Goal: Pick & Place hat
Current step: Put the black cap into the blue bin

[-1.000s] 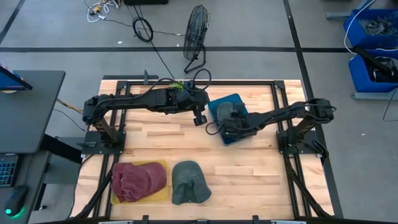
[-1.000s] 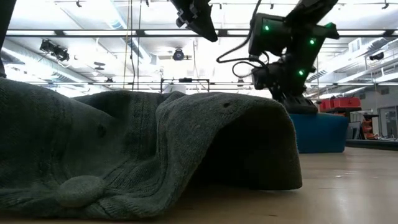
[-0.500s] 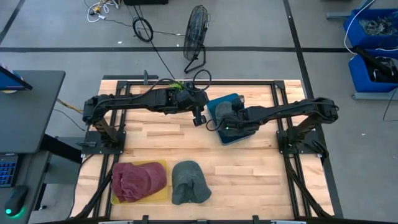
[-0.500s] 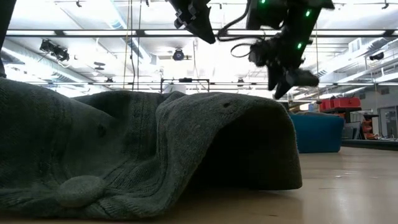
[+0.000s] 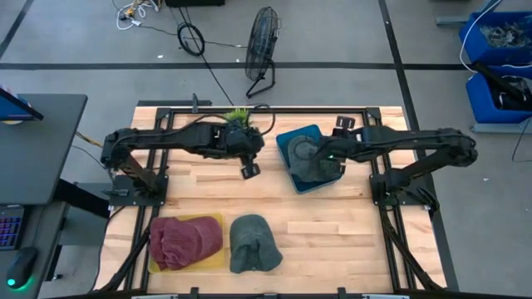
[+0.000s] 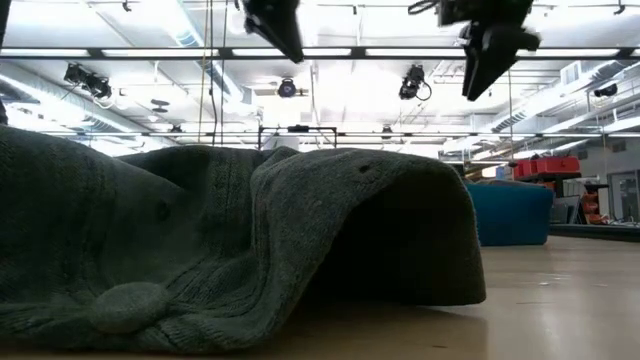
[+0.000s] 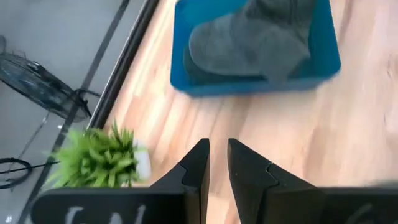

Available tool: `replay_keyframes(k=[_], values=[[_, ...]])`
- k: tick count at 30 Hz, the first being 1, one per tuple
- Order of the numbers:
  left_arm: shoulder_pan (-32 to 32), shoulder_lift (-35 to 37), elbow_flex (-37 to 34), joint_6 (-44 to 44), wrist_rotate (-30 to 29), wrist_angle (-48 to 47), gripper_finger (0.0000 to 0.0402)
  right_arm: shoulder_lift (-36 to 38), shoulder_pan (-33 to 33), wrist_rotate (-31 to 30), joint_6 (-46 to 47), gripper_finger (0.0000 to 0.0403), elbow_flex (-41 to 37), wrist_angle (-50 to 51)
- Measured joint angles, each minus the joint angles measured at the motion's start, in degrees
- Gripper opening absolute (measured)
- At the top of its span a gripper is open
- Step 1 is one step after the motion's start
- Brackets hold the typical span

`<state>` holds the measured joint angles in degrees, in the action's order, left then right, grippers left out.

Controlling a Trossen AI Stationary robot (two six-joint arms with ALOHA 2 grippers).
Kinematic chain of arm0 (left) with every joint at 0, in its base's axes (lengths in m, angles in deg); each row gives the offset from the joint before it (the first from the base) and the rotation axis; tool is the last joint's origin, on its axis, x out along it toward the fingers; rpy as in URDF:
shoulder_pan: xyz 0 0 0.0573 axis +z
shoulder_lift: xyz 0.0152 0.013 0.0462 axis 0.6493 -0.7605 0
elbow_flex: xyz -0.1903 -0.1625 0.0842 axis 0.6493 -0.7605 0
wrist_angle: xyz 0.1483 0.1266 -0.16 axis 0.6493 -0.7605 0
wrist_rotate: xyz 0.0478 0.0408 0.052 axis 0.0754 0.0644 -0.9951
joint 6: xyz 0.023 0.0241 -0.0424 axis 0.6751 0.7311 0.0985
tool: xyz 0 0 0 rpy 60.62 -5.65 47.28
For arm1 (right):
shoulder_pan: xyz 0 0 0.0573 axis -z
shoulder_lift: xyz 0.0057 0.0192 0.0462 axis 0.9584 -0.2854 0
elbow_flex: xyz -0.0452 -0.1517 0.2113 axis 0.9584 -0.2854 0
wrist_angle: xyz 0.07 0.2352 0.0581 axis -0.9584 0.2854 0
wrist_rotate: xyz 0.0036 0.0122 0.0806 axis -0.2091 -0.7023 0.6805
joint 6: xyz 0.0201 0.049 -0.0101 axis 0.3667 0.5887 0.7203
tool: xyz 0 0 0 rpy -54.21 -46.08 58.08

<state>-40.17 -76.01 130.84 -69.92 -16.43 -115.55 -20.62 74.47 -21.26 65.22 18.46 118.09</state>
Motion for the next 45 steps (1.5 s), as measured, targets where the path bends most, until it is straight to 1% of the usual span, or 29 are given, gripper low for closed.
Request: replay_keyframes(k=[2,4,6,11,16,18,23,25,30,34,36,38,41,43,45], values=[[-1.7,0.9,0.0,0.0,0.7,-3.6,0.006,1.4,0.0,3.7,1.3,0.0178,0.0,-0.4],[-3.9,1.2,0.0,-0.1,2.2,-6.6,0.006,2.1,-0.1,5.9,2.7,0.0178,0.0,-0.4],[-6.0,1.1,0.0,-2.0,3.9,-8.1,0.006,2.3,0.0,5.9,4.6,0.0178,0.0,-0.6],[-13.2,0.5,-0.3,-10.9,5.6,-9.7,0.006,2.1,0.0,5.9,7.2,0.0178,0.0,-1.3],[-21.4,0.5,-4.9,-20.9,7.2,-7.3,0.006,1.6,0.0,5.9,7.2,0.0178,-0.1,-2.9],[-24.0,0.6,-8.0,-24.0,7.9,-3.6,0.006,1.6,0.0,5.8,7.2,0.0178,-0.4,-4.8],[-29.2,0.5,-16.8,-28.6,12.0,10.0,0.0062,1.4,0.0,6.0,7.2,0.0178,-2.0,-10.3],[-30.6,0.5,-19.7,-30.0,13.4,13.8,0.0069,1.0,0.0,7.3,7.3,0.0178,-2.6,-12.3],[-32.8,0.5,-27.5,-34.4,15.6,24.7,0.0114,1.0,0.0,12.1,9.9,0.0178,-5.1,-16.6],[-34.2,0.5,-35.2,-35.5,15.5,40.2,0.0154,1.0,-0.1,14.6,10.4,0.0178,-7.1,-19.2],[-34.8,0.5,-38.5,-35.5,14.2,46.1,0.017,1.0,-0.1,14.9,10.5,0.0178,-7.7,-19.4],[-34.9,0.5,-41.1,-35.0,10.4,49.0,0.0181,1.0,-0.1,14.9,11.0,0.0178,-8.1,-19.9],[-34.9,0.5,-44.3,-34.7,4.0,49.5,0.0189,1.0,-0.1,14.9,11.7,0.0178,-8.8,-20.7],[-34.7,0.5,-45.8,-34.7,1.6,49.6,0.019,1.0,-0.1,14.9,11.7,0.0178,-9.0,-21.4],[-34.5,0.5,-47.2,-35.2,1.0,51.5,0.0189,1.0,-0.1,14.9,11.7,0.0178,-9.1,-21.3]])
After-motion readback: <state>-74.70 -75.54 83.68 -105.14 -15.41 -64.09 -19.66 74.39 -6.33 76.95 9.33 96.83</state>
